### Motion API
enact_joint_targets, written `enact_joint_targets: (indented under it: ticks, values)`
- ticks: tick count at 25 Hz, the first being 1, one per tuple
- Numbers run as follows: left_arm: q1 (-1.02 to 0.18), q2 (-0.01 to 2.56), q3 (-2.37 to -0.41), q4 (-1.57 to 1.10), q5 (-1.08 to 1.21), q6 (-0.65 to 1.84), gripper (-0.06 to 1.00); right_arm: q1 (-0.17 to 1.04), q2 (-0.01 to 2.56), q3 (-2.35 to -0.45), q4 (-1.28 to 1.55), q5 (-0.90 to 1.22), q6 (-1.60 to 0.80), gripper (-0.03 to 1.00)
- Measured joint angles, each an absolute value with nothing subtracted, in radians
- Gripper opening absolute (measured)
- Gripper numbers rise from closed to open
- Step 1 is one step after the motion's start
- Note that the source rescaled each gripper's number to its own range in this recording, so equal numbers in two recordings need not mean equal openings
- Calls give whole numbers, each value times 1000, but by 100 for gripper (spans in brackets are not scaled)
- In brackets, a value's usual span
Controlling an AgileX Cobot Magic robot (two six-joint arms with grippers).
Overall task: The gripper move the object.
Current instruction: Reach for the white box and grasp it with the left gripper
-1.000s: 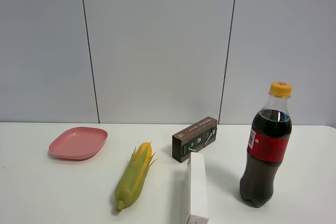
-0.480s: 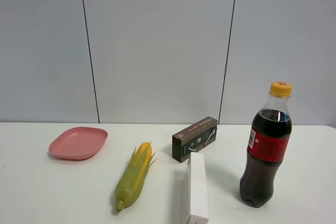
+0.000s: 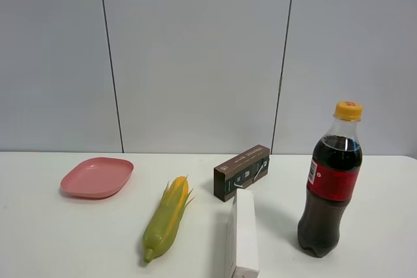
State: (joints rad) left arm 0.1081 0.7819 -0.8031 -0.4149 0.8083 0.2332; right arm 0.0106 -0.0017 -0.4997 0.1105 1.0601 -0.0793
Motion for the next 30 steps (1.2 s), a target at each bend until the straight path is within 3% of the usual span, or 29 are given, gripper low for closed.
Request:
enact_joint_targets:
  ticks: [7,15,30]
  values:
    - [-169,999,-934,-371,776,185,98,11,-2,-500,110,1060,-79,100]
    - [-472,1230,-1034,-211,687,-78,98,11,-2,-500,110,1060,-79,100]
    - [-757,1468,-1107,-95,595,-438,90,11,-2,-500,110,1060,-79,100]
